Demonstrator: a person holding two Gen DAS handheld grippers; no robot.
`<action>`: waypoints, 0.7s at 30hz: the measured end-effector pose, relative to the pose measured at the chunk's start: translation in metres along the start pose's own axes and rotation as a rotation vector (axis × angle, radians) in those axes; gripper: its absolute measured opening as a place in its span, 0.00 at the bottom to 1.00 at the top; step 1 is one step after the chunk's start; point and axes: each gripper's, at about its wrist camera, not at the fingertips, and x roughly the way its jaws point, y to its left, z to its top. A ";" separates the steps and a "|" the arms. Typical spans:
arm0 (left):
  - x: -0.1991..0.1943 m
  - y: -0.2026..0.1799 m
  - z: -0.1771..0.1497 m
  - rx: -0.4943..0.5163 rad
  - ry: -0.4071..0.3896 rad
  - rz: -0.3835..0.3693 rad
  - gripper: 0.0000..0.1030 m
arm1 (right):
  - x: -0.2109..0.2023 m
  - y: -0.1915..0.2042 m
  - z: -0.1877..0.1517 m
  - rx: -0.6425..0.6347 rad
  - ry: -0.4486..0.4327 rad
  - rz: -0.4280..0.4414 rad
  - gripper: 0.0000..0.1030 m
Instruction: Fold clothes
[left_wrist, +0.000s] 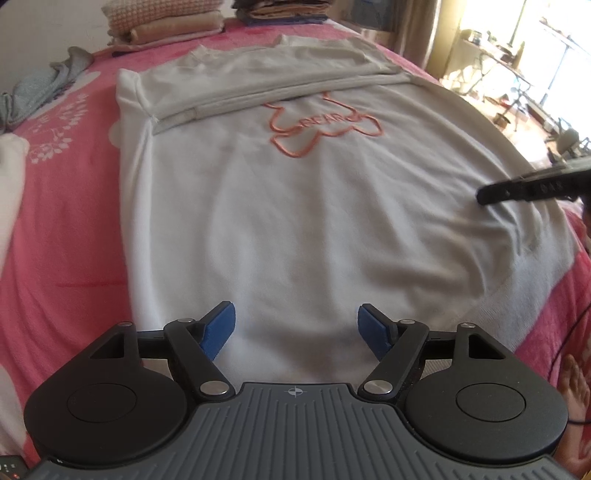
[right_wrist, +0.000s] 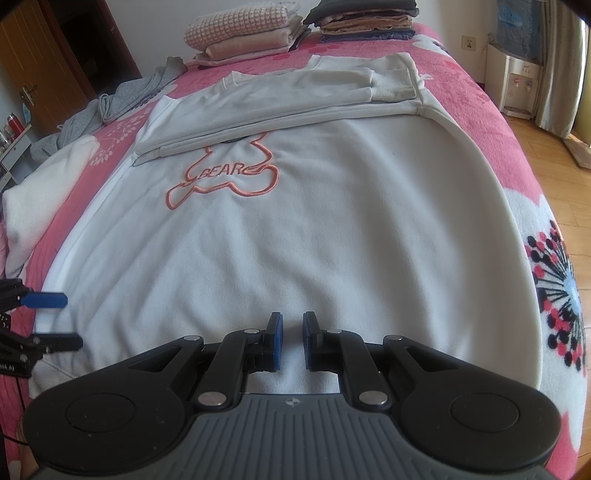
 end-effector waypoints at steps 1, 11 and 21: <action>0.002 0.002 0.002 -0.004 0.013 0.008 0.76 | 0.000 0.001 0.001 -0.002 -0.002 0.001 0.12; 0.021 0.007 0.008 -0.068 0.147 0.070 0.93 | 0.001 0.005 0.004 -0.029 -0.015 0.006 0.12; 0.026 0.005 0.011 -0.086 0.184 0.099 0.96 | 0.000 0.004 0.005 -0.034 -0.023 0.017 0.12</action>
